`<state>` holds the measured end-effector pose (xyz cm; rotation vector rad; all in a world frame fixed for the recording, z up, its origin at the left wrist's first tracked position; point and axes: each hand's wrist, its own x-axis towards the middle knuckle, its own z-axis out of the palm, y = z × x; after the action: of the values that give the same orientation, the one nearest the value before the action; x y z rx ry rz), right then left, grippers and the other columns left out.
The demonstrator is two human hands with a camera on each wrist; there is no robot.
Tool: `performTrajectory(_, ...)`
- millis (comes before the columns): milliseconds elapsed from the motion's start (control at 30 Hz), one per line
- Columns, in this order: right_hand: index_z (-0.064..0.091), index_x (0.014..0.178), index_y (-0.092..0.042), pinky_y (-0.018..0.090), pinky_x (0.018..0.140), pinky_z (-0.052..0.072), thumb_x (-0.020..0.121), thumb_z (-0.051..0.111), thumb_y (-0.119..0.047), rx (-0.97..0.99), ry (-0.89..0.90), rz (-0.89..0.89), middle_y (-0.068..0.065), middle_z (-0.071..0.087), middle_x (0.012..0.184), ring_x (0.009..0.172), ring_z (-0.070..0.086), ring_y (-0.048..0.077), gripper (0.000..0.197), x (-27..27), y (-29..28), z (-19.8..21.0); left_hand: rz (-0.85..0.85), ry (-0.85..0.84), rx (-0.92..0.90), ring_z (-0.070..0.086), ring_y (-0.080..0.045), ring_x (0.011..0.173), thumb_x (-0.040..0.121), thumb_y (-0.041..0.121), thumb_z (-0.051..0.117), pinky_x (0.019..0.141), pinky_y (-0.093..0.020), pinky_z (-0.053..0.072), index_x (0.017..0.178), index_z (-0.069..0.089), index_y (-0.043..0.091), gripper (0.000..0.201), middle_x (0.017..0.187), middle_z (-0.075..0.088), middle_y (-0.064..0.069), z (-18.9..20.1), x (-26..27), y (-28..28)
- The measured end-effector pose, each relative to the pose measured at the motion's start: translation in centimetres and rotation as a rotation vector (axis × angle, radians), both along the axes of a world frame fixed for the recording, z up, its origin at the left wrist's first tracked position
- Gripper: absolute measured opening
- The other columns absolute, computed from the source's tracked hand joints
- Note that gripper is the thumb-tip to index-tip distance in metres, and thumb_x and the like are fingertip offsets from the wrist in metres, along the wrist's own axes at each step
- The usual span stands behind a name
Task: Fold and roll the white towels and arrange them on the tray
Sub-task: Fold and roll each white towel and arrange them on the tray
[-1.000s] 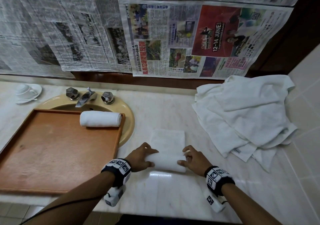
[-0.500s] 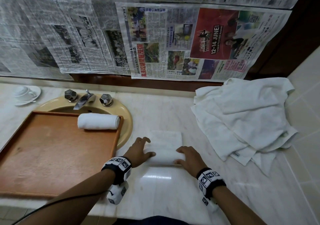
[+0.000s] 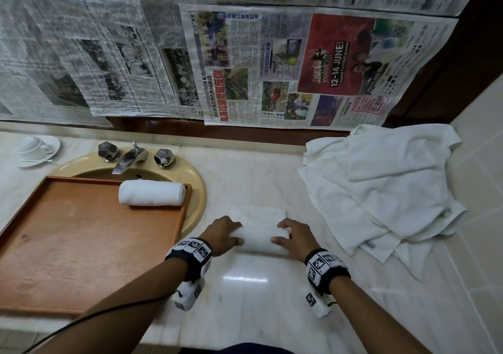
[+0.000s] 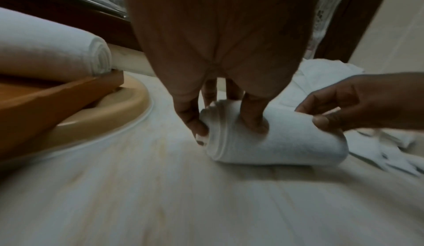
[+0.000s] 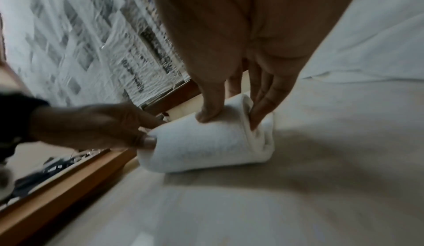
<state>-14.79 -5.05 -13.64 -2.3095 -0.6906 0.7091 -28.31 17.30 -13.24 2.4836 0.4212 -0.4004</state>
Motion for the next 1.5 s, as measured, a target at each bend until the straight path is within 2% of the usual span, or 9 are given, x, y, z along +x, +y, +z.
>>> performTrajectory(200,0.056,0.097,-0.026,0.014,0.07,0.035,0.065,0.086,-0.04,0.041,-0.054,0.056,-0.012,0.059,0.099,0.092,0.053,0.007,0.046,-0.7,-1.3,0.2,-0.001,0.181,-0.187,0.06,-0.024,0.11,0.093,0.038,0.061,0.093,-0.03,0.046,0.118,0.07,0.02,0.032,0.12,0.067,-0.005,0.9,1.8,0.3)
performTrajectory(367,0.066,0.096,-0.016,0.022,0.076,0.04,0.074,0.083,-0.038,0.075,0.027,-0.035,-0.004,0.067,0.102,0.094,0.06,0.014,0.035,0.4,-0.4,0.0,0.118,0.166,-0.135,0.052,-0.027,0.123,0.098,0.045,0.051,0.1,-0.033,0.039,0.131,0.056,0.018,0.043,0.135,0.055,-0.009,0.4,2.1,-0.3)
performTrajectory(467,0.068,0.099,-0.018,0.025,0.081,0.041,0.078,0.078,-0.043,0.018,0.019,-0.045,-0.002,0.068,0.106,0.1,0.059,0.016,0.034,1.5,0.6,-0.2,0.273,0.022,-0.078,0.053,-0.021,0.118,0.087,0.062,0.057,0.099,-0.037,0.042,0.132,0.051,0.028,0.057,0.132,0.05,-0.001,0.0,1.3,-0.7)
performTrajectory(567,0.067,0.101,-0.021,0.03,0.084,0.046,0.08,0.073,-0.049,-0.044,-0.006,-0.034,-0.003,0.068,0.107,0.102,0.061,0.018,0.036,2.3,1.1,-0.3,0.214,-0.027,-0.102,0.052,-0.013,0.115,0.07,0.074,0.067,0.099,-0.035,0.043,0.134,0.046,0.038,0.076,0.129,0.046,0.01,-0.1,0.0,-0.7)
performTrajectory(800,0.065,0.114,-0.023,0.032,0.096,0.037,0.073,0.076,-0.05,0.021,-0.406,0.263,-0.009,0.058,0.123,0.114,0.049,0.014,0.05,1.0,1.5,0.0,0.148,0.068,-0.069,0.046,-0.024,0.127,0.087,0.06,0.06,0.105,-0.038,0.037,0.145,0.041,0.034,0.066,0.137,0.047,-0.003,-0.1,0.9,0.1)
performTrajectory(1067,0.062,0.126,-0.024,0.024,0.095,0.038,0.077,0.078,-0.034,-0.028,-0.257,0.266,-0.01,0.061,0.12,0.111,0.052,0.013,0.052,2.3,2.4,-0.2,0.25,0.074,-0.107,0.044,-0.024,0.132,0.078,0.059,0.071,0.109,-0.038,0.037,0.149,0.034,0.027,0.087,0.146,0.043,-0.007,-0.1,3.0,1.2)
performTrajectory(1200,0.066,0.123,-0.029,0.02,0.091,0.036,0.075,0.079,-0.037,-0.004,-0.168,0.239,-0.011,0.064,0.118,0.11,0.053,0.01,0.051,3.0,2.2,-0.4,0.085,0.161,-0.076,0.033,-0.019,0.142,0.067,0.065,0.077,0.116,-0.04,0.029,0.154,0.025,0.026,0.109,0.157,0.032,0.002,-0.2,3.7,1.5)
performTrajectory(1333,0.066,0.124,-0.03,0.021,0.096,0.037,0.076,0.079,-0.035,0.026,-0.089,0.201,-0.009,0.063,0.123,0.114,0.053,0.01,0.05,3.3,2.2,-0.6,0.019,0.18,0.004,0.04,-0.02,0.136,0.064,0.059,0.082,0.112,-0.04,0.034,0.149,0.035,0.026,0.103,0.15,0.042,0.003,0.4,5.0,0.7)
performTrajectory(1500,0.067,0.12,-0.03,0.026,0.097,0.041,0.072,0.081,-0.034,0.032,-0.093,0.192,-0.012,0.065,0.117,0.109,0.054,0.009,0.05,3.0,2.1,-0.8,-0.081,0.241,0.047,0.056,-0.025,0.113,0.058,0.056,0.087,0.089,-0.035,0.05,0.124,0.059,0.026,0.079,0.117,0.056,-0.004,1.4,7.1,-0.1)
